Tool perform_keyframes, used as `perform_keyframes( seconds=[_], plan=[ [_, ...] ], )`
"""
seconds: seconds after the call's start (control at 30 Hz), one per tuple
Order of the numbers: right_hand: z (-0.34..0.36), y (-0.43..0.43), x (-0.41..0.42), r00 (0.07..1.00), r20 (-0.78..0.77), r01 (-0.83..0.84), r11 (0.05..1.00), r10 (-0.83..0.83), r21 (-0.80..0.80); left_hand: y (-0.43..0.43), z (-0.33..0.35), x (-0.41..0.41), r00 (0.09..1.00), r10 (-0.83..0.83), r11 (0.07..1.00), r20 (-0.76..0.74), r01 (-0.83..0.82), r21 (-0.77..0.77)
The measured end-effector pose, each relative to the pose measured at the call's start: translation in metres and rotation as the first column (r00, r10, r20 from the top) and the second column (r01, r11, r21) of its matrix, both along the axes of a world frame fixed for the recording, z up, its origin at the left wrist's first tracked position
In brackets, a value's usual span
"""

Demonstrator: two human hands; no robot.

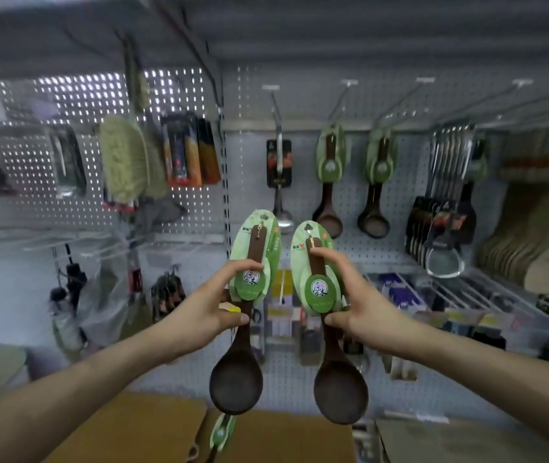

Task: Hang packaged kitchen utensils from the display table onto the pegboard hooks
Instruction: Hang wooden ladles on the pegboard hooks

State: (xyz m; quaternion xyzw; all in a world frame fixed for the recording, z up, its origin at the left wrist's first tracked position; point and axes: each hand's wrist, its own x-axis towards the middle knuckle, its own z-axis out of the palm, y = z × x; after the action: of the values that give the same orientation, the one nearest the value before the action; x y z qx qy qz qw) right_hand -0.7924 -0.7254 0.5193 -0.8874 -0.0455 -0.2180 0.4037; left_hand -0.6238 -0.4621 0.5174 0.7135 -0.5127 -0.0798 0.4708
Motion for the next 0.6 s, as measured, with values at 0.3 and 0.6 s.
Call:
perform_keyframes(
  seconds=[0.3, 0.6],
  plan=[
    [0.100, -0.032, -0.012, 0.988, 0.151, 0.031, 0.998, -0.023, -0.057, -0.048, 0.086, 0.009, 0.996, -0.005, 0.995, 0.087, 0.014, -0.098],
    [0.151, -0.082, -0.011, 0.974, 0.204, 0.105, 0.994, -0.096, -0.034, -0.113, 0.130, 0.027, 0.993, -0.028, 0.991, 0.113, 0.042, -0.128]
  ],
)
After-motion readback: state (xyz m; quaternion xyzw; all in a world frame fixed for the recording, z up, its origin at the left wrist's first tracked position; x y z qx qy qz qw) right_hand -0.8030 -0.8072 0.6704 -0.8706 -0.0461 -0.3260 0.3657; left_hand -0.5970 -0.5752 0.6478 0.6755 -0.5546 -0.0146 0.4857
